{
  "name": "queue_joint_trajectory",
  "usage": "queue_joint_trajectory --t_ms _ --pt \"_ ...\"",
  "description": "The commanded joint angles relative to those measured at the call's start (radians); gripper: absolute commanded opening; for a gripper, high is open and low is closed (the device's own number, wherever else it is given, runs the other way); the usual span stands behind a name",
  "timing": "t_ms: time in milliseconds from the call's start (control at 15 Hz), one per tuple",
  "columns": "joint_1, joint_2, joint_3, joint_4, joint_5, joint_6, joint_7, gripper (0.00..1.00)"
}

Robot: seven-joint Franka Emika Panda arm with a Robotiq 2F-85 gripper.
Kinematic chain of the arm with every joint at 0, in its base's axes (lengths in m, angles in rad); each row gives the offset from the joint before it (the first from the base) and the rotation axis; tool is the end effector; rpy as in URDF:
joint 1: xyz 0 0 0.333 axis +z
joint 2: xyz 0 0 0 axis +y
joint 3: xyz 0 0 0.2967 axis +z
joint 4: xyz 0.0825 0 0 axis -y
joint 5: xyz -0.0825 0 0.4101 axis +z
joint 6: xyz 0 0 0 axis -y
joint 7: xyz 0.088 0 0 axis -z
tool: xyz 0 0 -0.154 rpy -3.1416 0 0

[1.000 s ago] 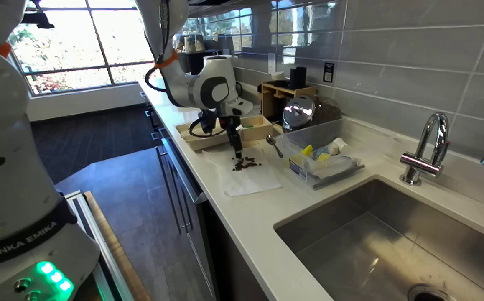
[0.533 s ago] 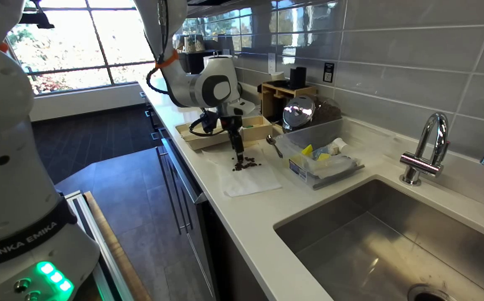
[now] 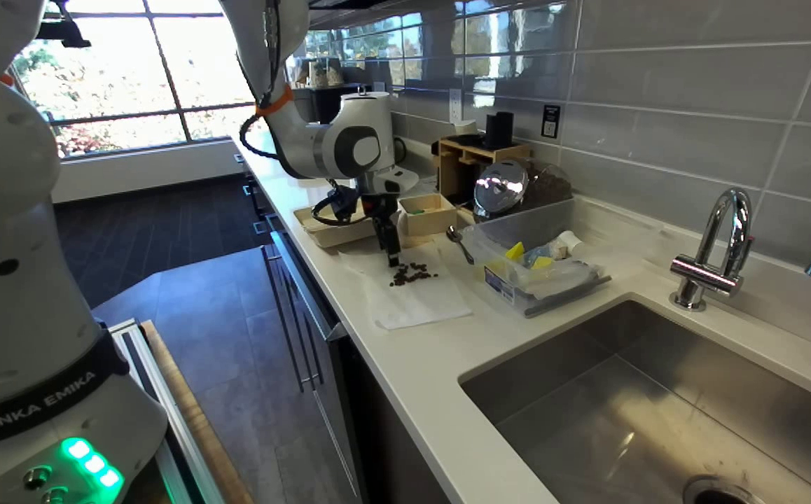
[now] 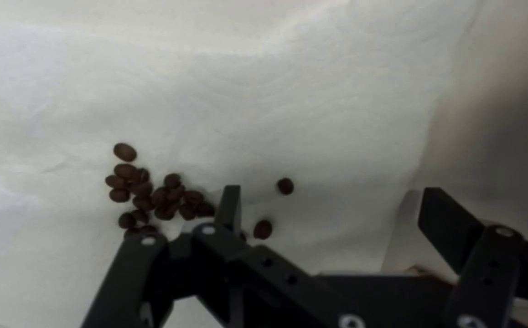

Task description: Fold the serviette in half

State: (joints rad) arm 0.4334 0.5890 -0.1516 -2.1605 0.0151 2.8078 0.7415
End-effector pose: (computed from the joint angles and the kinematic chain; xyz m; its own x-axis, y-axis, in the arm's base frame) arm 0.5459 0.1469 0.0419 0.8980 -0.4284 0.1003 -0.4319 -0.9018 0.0140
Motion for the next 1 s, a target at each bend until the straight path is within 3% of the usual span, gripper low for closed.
queue_joint_trajectory --t_ms 0,467,933 --pt "0.008 0.032 0.009 0.045 -0.017 -0.039 0.016 1.00" --pt "0.040 0.067 -0.031 0.089 -0.048 -0.065 0.042 1.00" --pt "0.072 0.076 -0.060 0.134 -0.128 -0.191 0.133 1.00"
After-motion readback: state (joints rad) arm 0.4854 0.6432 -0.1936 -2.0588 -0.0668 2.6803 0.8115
